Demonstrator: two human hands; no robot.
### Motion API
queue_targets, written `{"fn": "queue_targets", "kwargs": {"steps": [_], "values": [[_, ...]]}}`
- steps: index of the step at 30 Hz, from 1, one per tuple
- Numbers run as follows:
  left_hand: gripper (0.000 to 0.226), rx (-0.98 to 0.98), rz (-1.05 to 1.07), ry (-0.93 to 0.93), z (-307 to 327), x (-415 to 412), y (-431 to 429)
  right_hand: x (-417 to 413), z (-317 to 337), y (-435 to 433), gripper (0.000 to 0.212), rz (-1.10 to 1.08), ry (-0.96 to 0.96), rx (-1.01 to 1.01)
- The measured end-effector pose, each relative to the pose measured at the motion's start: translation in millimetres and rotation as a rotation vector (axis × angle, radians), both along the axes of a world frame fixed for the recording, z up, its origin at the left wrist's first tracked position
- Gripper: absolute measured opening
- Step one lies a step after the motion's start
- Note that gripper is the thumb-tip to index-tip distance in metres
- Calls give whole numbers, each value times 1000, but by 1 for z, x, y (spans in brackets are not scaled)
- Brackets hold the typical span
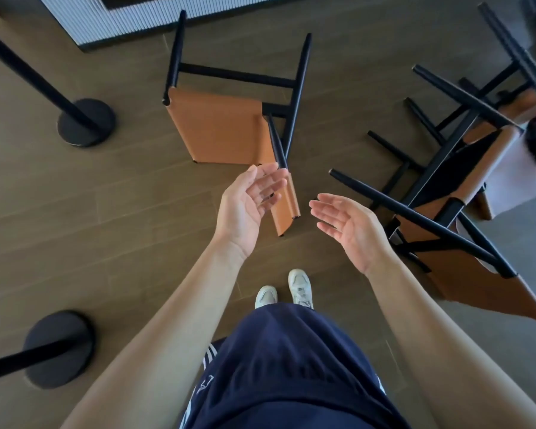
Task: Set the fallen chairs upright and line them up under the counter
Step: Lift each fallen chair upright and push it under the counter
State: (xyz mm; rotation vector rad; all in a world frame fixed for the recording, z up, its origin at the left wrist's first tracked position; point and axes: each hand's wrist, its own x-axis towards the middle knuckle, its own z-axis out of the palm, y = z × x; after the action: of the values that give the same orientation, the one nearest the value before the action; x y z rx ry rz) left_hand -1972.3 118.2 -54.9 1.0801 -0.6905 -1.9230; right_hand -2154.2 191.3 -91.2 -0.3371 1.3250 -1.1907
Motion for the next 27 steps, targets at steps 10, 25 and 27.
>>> {"fn": "queue_targets", "kwargs": {"steps": [10,25,27], "values": [[34,42,133,-61,-15,-43,-14,-48,-16,-38,26,142,-1,28],[32,116,208,-127,-63,-84,-33,-82,-60,-84,25,166,38,120],[30,123,218,-131,-70,-82,-34,-78,-69,-85,25,178,40,130]]}}
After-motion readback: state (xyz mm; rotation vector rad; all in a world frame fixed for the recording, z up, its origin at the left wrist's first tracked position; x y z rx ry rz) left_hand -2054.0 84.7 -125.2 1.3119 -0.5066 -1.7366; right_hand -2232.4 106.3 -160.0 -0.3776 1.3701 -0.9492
